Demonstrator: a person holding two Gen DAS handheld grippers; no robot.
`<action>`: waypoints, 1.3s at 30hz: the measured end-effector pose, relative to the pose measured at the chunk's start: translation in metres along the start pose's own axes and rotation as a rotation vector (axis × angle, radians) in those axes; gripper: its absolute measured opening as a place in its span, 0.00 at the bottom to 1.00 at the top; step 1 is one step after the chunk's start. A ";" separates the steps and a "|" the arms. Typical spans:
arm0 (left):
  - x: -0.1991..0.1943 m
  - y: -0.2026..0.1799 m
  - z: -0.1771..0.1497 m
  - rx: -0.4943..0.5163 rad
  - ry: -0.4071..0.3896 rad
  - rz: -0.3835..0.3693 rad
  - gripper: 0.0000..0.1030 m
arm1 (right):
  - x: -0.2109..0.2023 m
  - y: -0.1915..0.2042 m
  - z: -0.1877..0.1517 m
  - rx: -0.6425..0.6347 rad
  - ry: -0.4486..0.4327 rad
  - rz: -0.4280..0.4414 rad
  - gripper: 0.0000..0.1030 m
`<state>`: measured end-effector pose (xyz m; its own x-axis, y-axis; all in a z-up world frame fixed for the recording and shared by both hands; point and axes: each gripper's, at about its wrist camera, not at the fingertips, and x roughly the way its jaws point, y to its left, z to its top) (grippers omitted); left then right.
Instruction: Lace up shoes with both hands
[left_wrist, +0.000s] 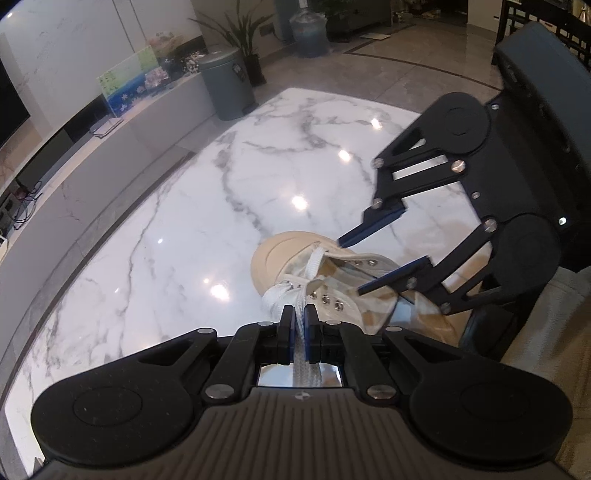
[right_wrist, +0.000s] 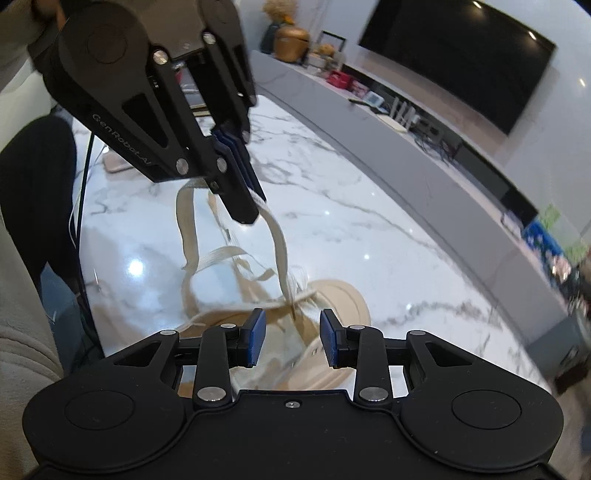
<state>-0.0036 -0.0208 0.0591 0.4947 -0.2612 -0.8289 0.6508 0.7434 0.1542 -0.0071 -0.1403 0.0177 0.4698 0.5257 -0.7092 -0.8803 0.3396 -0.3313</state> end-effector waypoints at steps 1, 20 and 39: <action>-0.001 0.000 -0.001 -0.001 -0.003 -0.003 0.04 | 0.002 0.001 0.002 -0.013 0.001 0.003 0.29; 0.006 0.008 -0.013 -0.044 -0.012 -0.023 0.05 | 0.025 0.000 0.008 -0.018 0.027 0.005 0.01; -0.014 -0.016 -0.007 0.157 -0.115 0.071 0.15 | 0.009 0.011 0.007 -0.062 0.040 -0.084 0.01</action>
<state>-0.0251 -0.0240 0.0645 0.5994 -0.2871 -0.7472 0.6891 0.6600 0.2992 -0.0118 -0.1265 0.0127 0.5404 0.4652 -0.7011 -0.8407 0.3314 -0.4282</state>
